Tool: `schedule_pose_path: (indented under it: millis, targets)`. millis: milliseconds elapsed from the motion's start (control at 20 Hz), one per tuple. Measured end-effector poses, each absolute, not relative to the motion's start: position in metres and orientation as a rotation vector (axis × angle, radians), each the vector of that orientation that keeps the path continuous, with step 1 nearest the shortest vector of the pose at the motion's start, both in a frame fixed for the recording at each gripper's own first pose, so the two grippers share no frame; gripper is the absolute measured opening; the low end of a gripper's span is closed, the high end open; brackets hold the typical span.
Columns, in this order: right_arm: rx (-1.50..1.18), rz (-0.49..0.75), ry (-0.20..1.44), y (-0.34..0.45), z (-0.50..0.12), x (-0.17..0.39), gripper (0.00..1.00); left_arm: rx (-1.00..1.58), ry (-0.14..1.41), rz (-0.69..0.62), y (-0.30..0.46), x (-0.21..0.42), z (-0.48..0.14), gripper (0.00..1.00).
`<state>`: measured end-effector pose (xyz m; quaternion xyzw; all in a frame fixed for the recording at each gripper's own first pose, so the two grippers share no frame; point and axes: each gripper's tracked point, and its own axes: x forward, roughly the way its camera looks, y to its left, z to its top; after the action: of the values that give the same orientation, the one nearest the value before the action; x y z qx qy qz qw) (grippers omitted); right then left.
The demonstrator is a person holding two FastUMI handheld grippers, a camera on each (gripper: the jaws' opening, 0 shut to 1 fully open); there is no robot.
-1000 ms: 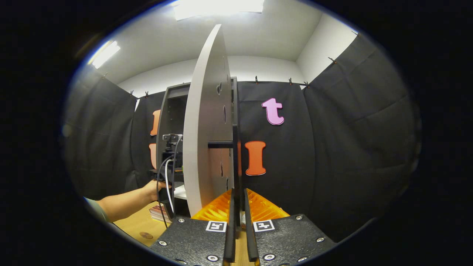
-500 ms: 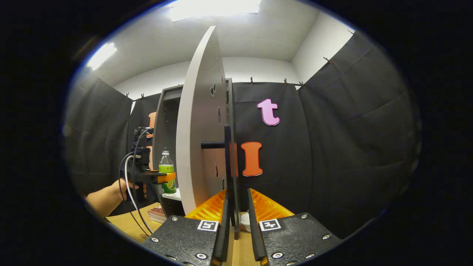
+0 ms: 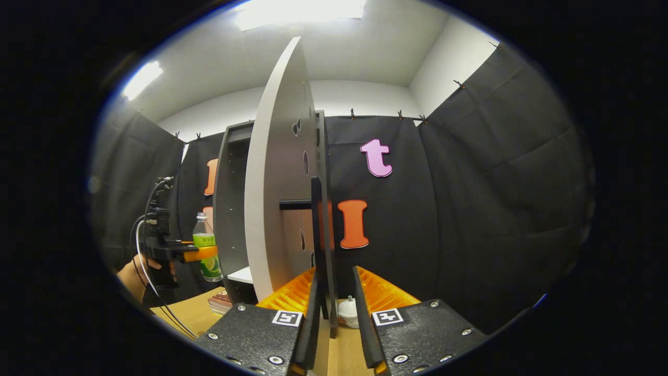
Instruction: Open the cabinet door with the right hand, grasp the bottle in the cabinet with the left hand and place it on the coaster, then close the cabinet door with the right hand.
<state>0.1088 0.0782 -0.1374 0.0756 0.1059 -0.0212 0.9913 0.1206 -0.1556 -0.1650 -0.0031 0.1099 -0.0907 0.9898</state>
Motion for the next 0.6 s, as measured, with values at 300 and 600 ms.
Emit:
schedule_pose_path:
  millis: [300, 600]
  targets:
    - [0.171, -0.042, 0.203, 0.076, -0.137, 0.106, 0.47, 0.011, 0.233, -0.125, -0.103, 0.088, -0.177, 0.77]
    - [0.151, -0.045, 0.201, 0.073, -0.138, 0.087, 0.57, 0.003, 0.285, -0.087, -0.072, 0.059, -0.216, 0.79]
